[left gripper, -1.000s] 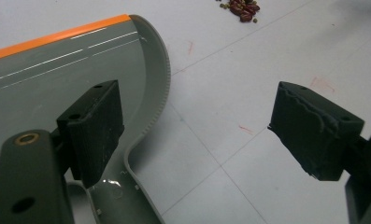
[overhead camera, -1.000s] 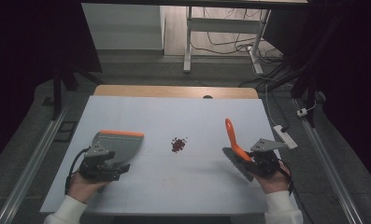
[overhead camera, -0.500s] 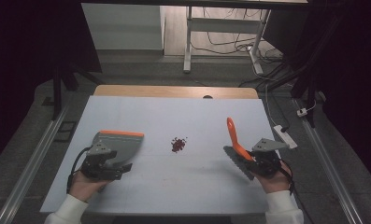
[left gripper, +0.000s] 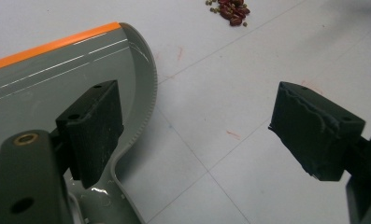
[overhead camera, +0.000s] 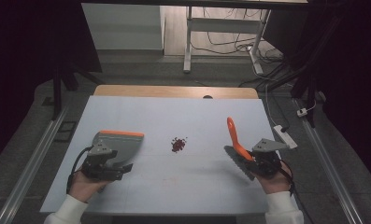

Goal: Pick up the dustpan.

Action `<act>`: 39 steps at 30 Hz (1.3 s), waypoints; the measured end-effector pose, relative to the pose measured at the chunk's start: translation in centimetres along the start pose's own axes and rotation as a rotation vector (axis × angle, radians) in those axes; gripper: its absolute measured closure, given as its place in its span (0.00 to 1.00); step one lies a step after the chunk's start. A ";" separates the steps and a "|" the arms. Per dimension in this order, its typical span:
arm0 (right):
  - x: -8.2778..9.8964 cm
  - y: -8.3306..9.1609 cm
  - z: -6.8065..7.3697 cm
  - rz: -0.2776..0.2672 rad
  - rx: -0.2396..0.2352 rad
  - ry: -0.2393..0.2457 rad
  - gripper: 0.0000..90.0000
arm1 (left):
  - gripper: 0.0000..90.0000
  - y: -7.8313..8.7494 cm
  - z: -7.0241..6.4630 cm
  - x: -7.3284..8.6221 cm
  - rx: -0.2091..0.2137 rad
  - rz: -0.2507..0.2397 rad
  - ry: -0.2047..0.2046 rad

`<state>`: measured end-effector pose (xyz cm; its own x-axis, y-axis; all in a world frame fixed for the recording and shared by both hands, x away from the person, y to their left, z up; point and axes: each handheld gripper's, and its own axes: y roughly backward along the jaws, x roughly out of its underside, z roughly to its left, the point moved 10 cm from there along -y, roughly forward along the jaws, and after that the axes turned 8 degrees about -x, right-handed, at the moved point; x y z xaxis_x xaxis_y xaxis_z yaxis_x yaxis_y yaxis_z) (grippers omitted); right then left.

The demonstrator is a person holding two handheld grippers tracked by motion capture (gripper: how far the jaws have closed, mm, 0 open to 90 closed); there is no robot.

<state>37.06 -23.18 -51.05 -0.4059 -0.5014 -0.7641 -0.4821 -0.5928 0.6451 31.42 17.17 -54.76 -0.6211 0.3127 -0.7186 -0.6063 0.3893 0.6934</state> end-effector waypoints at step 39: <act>0.2 -0.2 0.0 0.013 0.000 0.011 0.78 | 0.17 0.9 4.5 3.1 -0.162 0.304 0.268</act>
<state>37.04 -23.13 -51.31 -0.4036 -0.5162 -0.7554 -0.4768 -0.5860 0.6552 31.21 22.37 -56.59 -0.8776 0.1475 -0.4562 -0.4326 0.1666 0.8861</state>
